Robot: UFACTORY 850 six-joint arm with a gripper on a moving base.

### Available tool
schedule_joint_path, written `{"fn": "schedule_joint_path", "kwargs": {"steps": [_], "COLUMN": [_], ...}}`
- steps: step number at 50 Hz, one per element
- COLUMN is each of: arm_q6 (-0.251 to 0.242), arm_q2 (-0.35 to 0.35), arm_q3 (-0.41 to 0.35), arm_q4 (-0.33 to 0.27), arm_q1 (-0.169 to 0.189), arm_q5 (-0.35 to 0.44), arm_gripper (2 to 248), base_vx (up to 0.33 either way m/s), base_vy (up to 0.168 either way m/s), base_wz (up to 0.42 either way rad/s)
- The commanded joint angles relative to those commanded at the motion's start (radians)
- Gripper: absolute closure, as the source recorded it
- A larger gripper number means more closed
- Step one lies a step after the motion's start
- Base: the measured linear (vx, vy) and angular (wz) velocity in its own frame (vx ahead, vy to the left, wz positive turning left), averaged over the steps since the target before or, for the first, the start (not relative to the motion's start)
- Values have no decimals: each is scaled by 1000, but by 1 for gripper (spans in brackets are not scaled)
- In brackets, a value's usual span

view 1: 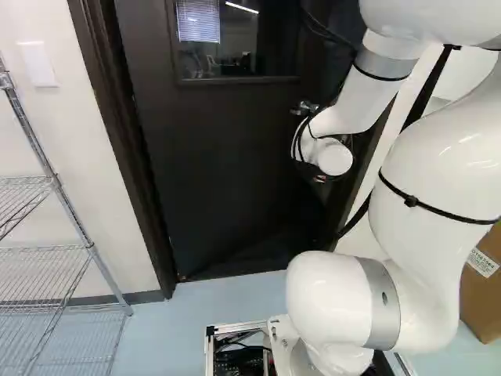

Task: Open the door and move inside

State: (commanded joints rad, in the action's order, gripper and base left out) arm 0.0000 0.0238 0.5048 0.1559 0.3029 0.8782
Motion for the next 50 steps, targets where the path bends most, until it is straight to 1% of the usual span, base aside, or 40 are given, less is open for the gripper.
{"fn": "schedule_joint_path", "kwargs": {"steps": [36, 50], "arm_q6": [0, 0], "arm_q2": [0, 0], "arm_q3": [0, 0], "arm_q4": [0, 0], "arm_q1": [0, 0], "arm_q5": [0, 0], "arm_gripper": [3, 3], "base_vx": [92, 94], "base_vy": [26, 68], "base_wz": [-199, -32]}}
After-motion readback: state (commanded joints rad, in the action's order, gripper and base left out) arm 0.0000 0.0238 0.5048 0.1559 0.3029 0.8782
